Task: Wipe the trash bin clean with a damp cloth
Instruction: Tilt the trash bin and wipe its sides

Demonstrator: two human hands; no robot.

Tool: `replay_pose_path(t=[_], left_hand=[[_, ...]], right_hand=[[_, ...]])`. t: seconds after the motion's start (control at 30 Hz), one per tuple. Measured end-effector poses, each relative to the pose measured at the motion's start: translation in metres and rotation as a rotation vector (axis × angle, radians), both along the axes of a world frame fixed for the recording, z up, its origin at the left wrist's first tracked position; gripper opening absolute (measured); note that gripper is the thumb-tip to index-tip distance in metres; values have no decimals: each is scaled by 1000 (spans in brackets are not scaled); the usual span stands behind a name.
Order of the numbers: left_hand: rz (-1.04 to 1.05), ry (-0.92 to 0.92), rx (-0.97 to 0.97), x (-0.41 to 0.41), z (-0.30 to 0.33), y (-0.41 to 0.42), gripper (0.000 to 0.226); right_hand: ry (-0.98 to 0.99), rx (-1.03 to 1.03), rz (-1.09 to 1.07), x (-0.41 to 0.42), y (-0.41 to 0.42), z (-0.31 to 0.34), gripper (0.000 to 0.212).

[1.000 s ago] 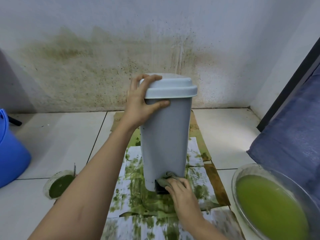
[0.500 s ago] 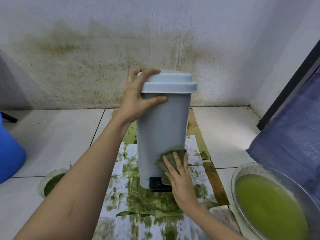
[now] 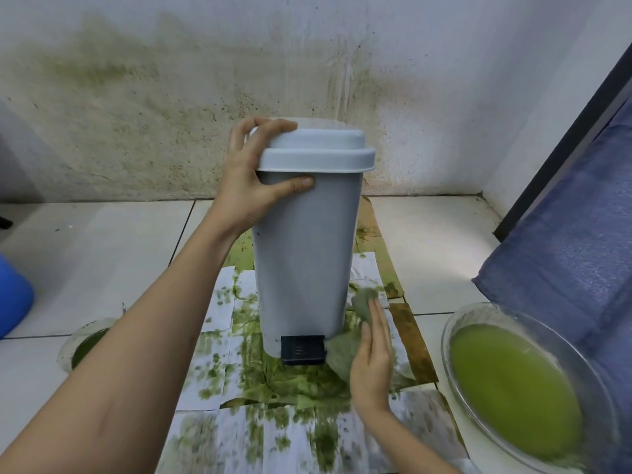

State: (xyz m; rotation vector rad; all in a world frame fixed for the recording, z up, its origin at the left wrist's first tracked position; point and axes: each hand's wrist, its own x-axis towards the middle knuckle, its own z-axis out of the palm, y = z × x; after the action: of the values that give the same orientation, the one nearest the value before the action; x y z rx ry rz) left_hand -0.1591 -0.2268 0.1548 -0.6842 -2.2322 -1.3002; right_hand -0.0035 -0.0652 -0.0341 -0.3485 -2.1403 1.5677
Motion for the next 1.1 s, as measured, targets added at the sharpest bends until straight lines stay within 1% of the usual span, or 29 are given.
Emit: replay_pose_path(t=[0.07, 0.1, 0.17, 0.2, 0.3, 0.37, 0.43, 0.47, 0.5, 0.6, 0.7, 0.77, 0.8, 0.83, 0.9, 0.97, 1.03, 1.1], left_hand=[[3, 9, 0, -2, 0, 1, 64], [5, 13, 2, -3, 1, 2, 64], [17, 20, 4, -5, 2, 4, 63], [24, 25, 4, -4, 2, 5, 63], [31, 42, 12, -1, 0, 7, 62], [30, 57, 11, 2, -1, 8, 63], [33, 65, 11, 5, -2, 10, 62], [33, 63, 9, 7, -2, 11, 62], [30, 59, 5, 8, -3, 11, 62], [20, 40, 3, 10, -3, 8, 62], [17, 35, -13, 11, -3, 7, 60], [16, 26, -17, 11, -2, 7, 58], [15, 21, -11, 10, -1, 6, 58], [14, 15, -3, 9, -2, 6, 58], [21, 13, 2, 8, -3, 5, 59], [24, 27, -9, 10, -4, 6, 60], [11, 22, -18, 14, -4, 6, 61], [-1, -27, 7, 18, -1, 6, 56]], right_hand=[[145, 153, 88, -14, -6, 19, 44], [165, 252, 156, -16, -11, 18, 42], [143, 415, 236, -7, -19, 0, 42], [124, 466, 244, 1, -22, -9, 43], [91, 692, 202, 15, -25, -31, 42], [141, 851, 233, 5, -32, -26, 32], [229, 1071, 376, -5, -44, -22, 10], [233, 1165, 447, -7, -50, -19, 13], [218, 1204, 498, -6, -52, -20, 21], [253, 1139, 455, 10, -34, -39, 18], [285, 1019, 378, 30, -18, -56, 25], [281, 890, 293, 36, -16, -56, 32], [283, 791, 233, 34, -14, -52, 33], [297, 706, 162, 28, -11, -42, 33], [372, 607, 50, 5, -4, -7, 32], [458, 541, 7, -28, -1, 41, 32], [480, 528, -21, -64, -3, 83, 36], [442, 553, -6, -85, -8, 95, 43]])
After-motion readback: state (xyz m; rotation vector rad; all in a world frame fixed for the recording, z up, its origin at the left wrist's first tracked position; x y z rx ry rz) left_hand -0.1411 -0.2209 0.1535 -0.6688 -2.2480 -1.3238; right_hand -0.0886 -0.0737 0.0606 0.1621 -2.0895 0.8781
